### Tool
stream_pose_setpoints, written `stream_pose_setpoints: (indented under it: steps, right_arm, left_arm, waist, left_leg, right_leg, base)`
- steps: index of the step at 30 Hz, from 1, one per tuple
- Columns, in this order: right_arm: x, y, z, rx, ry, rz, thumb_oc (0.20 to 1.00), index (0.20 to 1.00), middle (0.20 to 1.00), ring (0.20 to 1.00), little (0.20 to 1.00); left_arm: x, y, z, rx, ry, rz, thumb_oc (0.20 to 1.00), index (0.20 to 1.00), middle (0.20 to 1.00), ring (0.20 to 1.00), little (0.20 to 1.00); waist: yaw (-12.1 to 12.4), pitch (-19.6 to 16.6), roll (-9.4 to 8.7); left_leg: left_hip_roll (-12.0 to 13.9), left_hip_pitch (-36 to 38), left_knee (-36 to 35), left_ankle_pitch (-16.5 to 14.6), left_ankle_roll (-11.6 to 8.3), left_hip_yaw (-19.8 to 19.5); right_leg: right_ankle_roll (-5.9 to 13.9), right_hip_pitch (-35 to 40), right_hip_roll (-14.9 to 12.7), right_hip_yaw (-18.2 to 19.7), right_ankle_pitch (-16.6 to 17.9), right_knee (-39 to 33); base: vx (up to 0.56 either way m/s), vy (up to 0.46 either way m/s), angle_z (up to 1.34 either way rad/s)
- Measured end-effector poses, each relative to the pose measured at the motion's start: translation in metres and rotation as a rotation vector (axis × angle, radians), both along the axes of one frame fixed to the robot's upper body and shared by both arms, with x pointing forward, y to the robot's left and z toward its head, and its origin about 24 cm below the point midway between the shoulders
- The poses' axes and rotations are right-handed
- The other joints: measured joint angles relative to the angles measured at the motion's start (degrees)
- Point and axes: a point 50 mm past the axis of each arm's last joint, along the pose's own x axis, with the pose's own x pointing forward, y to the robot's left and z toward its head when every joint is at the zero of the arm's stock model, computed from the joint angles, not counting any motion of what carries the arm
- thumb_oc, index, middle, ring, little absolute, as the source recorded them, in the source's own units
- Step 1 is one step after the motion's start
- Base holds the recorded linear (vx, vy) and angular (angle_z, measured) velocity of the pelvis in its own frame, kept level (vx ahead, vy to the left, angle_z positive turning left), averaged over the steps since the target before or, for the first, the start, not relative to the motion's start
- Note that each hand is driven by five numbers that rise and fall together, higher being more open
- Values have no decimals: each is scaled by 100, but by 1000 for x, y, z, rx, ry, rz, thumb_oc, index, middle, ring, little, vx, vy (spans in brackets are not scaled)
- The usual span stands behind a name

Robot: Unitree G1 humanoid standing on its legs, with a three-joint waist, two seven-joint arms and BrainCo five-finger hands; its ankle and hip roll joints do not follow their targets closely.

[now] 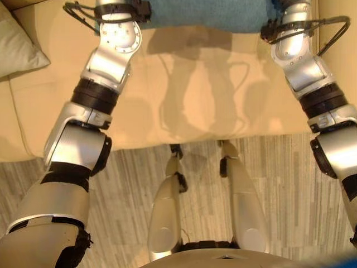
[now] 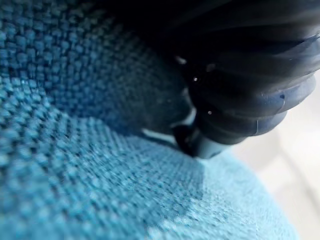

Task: Pick up all the scattered cushions and arrange them neatly on the sofa.

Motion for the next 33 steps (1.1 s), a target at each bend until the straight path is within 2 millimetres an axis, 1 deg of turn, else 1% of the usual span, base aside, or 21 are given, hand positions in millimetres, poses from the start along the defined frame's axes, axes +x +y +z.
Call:
stream_pose_setpoints:
  steps: [1,3,5,6,8,9,11,12,13,15,16,19,21,22,23,24,25,26,33]
  right_arm:
    - [-1,-4,9,-19,-17,-30,200,200,200,200,200]
    - [-2,-3,16,-32,-37,-48,200,200,200,200,200]
    - [-2,-1,24,-82,-49,-86,200,200,200,200,200]
    - [-3,-1,25,-89,-53,-90,200,200,200,200,200]
    - [0,-1,25,-115,-46,-122,200,200,200,200,200]
    - [0,-2,25,-121,-44,-133,200,200,200,200,200]
    - [2,-4,28,-141,-44,-166,200,200,200,200,200]
    - [2,-3,32,-161,-49,-189,200,200,200,200,200]
    - [1,-1,39,-182,-66,-215,200,200,200,200,200]
    - [-1,-2,45,-174,-87,-229,200,200,200,200,200]
    - [-1,-3,45,-169,-90,-243,200,200,200,200,200]
    - [-1,-7,50,-169,-96,-286,200,200,200,200,200]
    - [-1,-9,50,-171,-95,-298,200,200,200,200,200]
    - [0,-10,50,-171,-92,-304,200,200,200,200,200]
    - [0,-11,50,-170,-90,-308,200,200,200,200,200]
    - [0,-11,50,-166,-88,-309,316,316,316,316,316]
    - [1,-13,49,-156,-82,-311,790,790,790,790,790]
    - [1,-13,49,-155,-77,-316,1000,1000,1000,1000,1000]
    - [5,-20,42,-116,-29,-326,1000,1000,1000,1000,1000]
  left_arm:
    - [-1,-2,8,11,-16,12,200,200,200,200,200]
    - [-1,-2,10,15,-23,22,200,200,200,200,200]
    - [2,2,12,4,-13,47,200,200,200,200,200]
    - [2,3,12,2,-10,52,200,200,200,200,200]
    - [8,7,7,5,22,77,200,200,200,200,200]
    - [13,8,2,21,50,99,200,200,200,200,200]
    - [18,11,-1,48,82,134,200,200,200,200,200]
    - [20,14,-1,63,97,158,200,200,200,200,200]
    - [23,18,0,84,117,185,200,200,200,200,200]
    - [22,17,6,96,112,185,200,200,200,200,200]
    - [22,16,9,119,117,196,200,200,200,200,200]
    - [18,8,24,159,89,196,200,200,200,200,200]
    - [16,7,28,152,80,188,200,200,200,200,200]
    - [16,7,29,147,79,178,322,322,322,322,322]
    - [15,6,30,146,79,171,545,545,545,545,545]
    - [15,6,30,143,80,166,868,868,868,868,868]
    - [15,6,30,141,78,164,1000,1000,1000,1000,1000]
    - [15,6,30,141,78,165,1000,1000,1000,1000,1000]
    - [9,12,37,126,53,166,1000,1000,1000,1000,1000]
  waist:
    - [3,0,0]
    - [38,0,0]
    - [59,2,-6]
    - [64,5,-10]
    - [49,9,-17]
    - [50,15,-28]
    - [46,11,-41]
    - [35,12,-44]
    - [10,15,-87]
    - [5,74,-189]
    - [14,95,-244]
    - [-16,113,-285]
    - [-28,113,-288]
    - [-23,113,-288]
    - [-21,113,-288]
    - [-25,112,-289]
    - [-24,112,-289]
    - [-16,112,-289]
    - [-18,112,-289]
  left_leg:
    - [5,-156,75,1,-1,-31]
    - [3,-303,118,1,-2,-45]
    - [4,-560,233,1,-2,-106]
    - [5,-631,265,2,-2,-126]
    - [33,-818,371,6,-8,-214]
    - [40,-933,421,11,-15,-307]
    - [44,-1104,473,13,-38,-347]
    - [39,-1202,490,-14,-10,-387]
    - [36,-1372,510,105,-91,-439]
    - [62,-1518,558,59,-52,-490]
    - [82,-1592,549,133,-119,-521]
    - [92,-1812,518,188,-144,-620]
    - [89,-1824,454,230,-147,-628]
    - [89,-1824,429,245,-150,-633]
    - [90,-1826,414,254,-153,-637]
    - [89,-1829,397,257,-152,-639]
    - [88,-1830,367,272,-147,-641]
    - [87,-1834,365,276,-145,-640]
    - [86,-1781,366,288,-127,-582]
  right_leg:
    - [0,-136,-22,-59,-1,77]
    - [9,-313,-41,-68,-15,180]
    - [6,-560,-65,-88,-24,320]
    - [14,-637,-73,-98,-42,370]
    - [-49,-780,-97,-166,-91,494]
    - [-72,-903,-124,-202,-143,627]
    - [-69,-1076,-160,-232,-266,792]
    - [-56,-1171,-170,-236,-371,850]
    - [-157,-1382,-209,-335,-296,991]
    - [-112,-1516,-206,-363,-415,1072]
    - [-146,-1594,-196,-403,-391,1106]
    - [-149,-1804,-211,-481,-389,1159]
    - [-150,-1844,-221,-498,-388,1170]
    - [-149,-1853,-221,-507,-388,1170]
    - [-149,-1858,-220,-513,-389,1170]
    - [-144,-1874,-220,-513,-392,1177]
    - [-135,-1886,-220,-516,-398,1178]
    - [-135,-1890,-222,-516,-398,1178]
    - [-120,-1878,-219,-487,-420,1190]
  base:
    - [32,-61,15]
    - [30,-82,8]
    - [23,-87,7]
    - [12,-99,12]
    - [6,-92,18]
    - [86,-74,23]
    - [52,-68,21]
    - [13,-64,20]
    - [6,-61,21]
    - [42,-51,12]
    - [-3,-48,10]
    - [8,-20,7]
    - [4,-3,3]
    - [0,0,0]
    - [0,0,0]
    - [0,0,0]
    - [0,0,0]
    - [-10,38,1]
    - [-30,17,-1]
